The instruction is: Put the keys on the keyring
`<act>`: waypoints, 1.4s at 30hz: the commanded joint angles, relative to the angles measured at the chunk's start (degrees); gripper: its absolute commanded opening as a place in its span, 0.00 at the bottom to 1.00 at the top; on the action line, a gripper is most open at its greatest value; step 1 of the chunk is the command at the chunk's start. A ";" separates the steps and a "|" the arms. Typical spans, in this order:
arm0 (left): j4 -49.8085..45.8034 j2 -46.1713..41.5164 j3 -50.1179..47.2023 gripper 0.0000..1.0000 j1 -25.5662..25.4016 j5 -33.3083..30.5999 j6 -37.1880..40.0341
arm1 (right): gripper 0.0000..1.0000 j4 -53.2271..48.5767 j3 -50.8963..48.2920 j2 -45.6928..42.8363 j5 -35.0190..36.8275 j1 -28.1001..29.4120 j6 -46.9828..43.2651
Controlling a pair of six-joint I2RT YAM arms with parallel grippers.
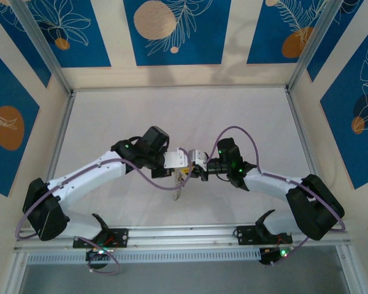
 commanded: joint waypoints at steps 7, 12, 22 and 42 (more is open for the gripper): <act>-1.77 1.69 4.20 0.00 -1.71 0.94 2.53 | 0.19 0.16 1.92 1.23 -2.92 1.39 -0.21; -1.26 1.55 4.32 0.00 -1.91 3.73 2.55 | 0.19 3.07 1.60 2.09 -3.31 1.26 1.91; 2.39 -1.64 1.63 0.00 -1.23 10.96 3.76 | 0.16 10.83 -0.84 3.14 -7.13 -0.15 6.73; 15.42 -9.54 -9.84 0.24 4.11 16.99 -1.30 | 0.00 33.40 -6.52 4.26 -10.67 -3.23 20.36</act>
